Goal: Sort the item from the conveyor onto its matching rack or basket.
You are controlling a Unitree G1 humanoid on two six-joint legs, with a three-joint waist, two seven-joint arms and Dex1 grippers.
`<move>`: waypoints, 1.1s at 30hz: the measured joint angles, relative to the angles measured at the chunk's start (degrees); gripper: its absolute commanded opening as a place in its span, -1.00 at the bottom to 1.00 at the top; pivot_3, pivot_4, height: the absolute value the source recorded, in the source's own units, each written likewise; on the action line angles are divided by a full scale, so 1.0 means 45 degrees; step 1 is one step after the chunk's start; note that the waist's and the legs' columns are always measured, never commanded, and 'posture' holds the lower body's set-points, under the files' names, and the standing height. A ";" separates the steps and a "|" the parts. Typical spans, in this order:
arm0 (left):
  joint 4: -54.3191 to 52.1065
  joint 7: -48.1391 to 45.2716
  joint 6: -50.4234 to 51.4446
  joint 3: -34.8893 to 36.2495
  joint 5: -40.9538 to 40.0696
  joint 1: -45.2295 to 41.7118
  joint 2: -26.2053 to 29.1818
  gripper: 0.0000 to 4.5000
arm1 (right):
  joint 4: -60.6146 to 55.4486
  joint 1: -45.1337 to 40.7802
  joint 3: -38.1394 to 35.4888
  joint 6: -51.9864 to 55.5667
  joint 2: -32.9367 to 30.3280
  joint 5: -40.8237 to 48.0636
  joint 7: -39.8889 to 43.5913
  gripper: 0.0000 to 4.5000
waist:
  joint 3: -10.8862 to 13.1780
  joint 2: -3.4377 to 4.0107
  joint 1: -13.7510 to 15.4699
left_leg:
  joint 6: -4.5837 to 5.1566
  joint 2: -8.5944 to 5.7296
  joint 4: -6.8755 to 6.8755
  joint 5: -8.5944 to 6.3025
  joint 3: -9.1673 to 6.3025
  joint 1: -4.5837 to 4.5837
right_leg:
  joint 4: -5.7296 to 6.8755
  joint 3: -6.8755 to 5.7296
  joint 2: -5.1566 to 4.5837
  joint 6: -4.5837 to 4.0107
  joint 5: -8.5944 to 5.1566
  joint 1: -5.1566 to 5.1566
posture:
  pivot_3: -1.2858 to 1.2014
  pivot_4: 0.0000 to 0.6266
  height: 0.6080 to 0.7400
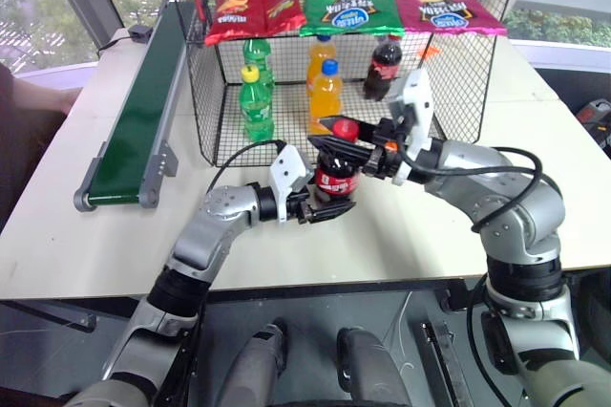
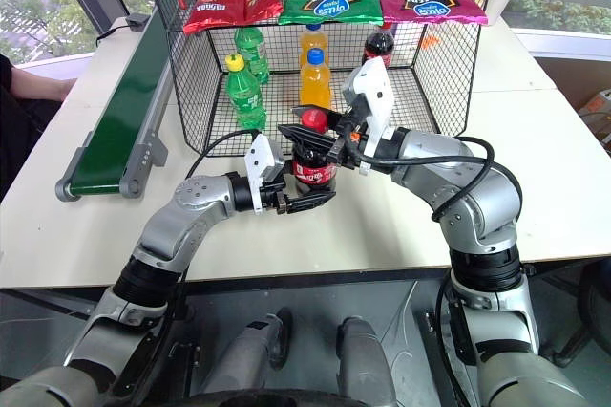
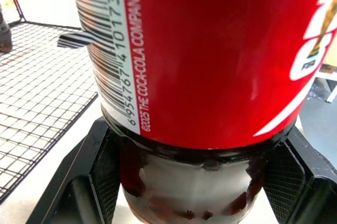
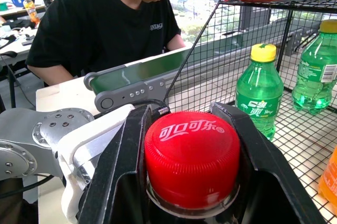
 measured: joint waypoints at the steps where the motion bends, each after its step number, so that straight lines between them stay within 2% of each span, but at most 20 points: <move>1: -0.0002 -0.0010 -0.0002 0.0025 -0.0007 0.0000 0.0017 0.91 | 0.0001 0.0000 0.0000 -0.0015 0.0000 -0.0010 -0.0041 -0.46 | 0.0000 0.0000 -0.0001 | 0.0000 0.0000 0.0000 0.0000 0.0000 0.0000 | 0.0000 0.0000 0.0001 0.0000 0.0000 0.0000 | 0.03 -0.52 0.97; 2: -0.0049 -0.0007 -0.0040 0.0109 -0.0016 -0.0002 0.0013 0.98 | 0.0079 0.0001 0.0010 -0.0009 -0.0002 -0.0074 -0.0110 -0.46 | 0.0000 0.0000 -0.0001 | 0.0000 0.0000 0.0001 0.0000 0.0000 0.0001 | 0.0000 0.0000 0.0001 0.0000 0.0000 0.0000 | 0.03 -0.52 0.97; 9: -0.0596 0.0574 -0.0079 0.0375 0.0017 0.0151 0.0046 0.98 | 0.0385 -0.0017 0.0011 -0.0018 0.0007 -0.0355 -0.0400 -0.46 | 0.0000 0.0000 -0.0003 | 0.0001 -0.0001 0.0002 0.0001 0.0000 0.0002 | 0.0004 0.0000 0.0001 0.0001 0.0001 0.0000 | 0.03 -0.52 0.97; 16: -0.1919 0.1301 0.0485 0.1136 -0.0042 0.1515 0.0653 0.98 | 0.2481 -0.0976 -0.0230 -0.0989 0.0040 -0.1815 -0.1609 -0.46 | 0.0000 0.0002 -0.0020 | -0.0003 0.0000 0.0005 -0.0001 0.0005 0.0012 | 0.0023 0.0004 0.0003 -0.0002 0.0000 -0.0001 | 0.03 -0.52 0.97; 23: -0.2432 0.2852 0.0652 0.2169 0.0043 0.2993 0.0673 0.98 | 0.6621 -0.2473 -0.0826 -0.3867 0.0395 -0.4110 -0.3557 -0.46 | 0.0002 0.0004 0.0015 | 0.0003 -0.0010 0.0004 0.0004 0.0009 0.0013 | 0.0025 0.0005 0.0015 -0.0001 0.0001 -0.0001 | 0.03 -0.52 0.97; 33: -0.2500 0.4045 0.0635 0.2284 0.0142 0.3181 0.0059 0.98 | 1.2419 -0.4074 -0.1102 -0.7848 0.1292 -0.5485 -0.4070 -0.46 | 0.0006 0.0011 -0.0056 | 0.0007 -0.0008 0.0004 0.0012 0.0024 0.0026 | 0.0047 0.0012 0.0031 0.0039 0.0025 -0.0005 | 0.03 -0.52 0.97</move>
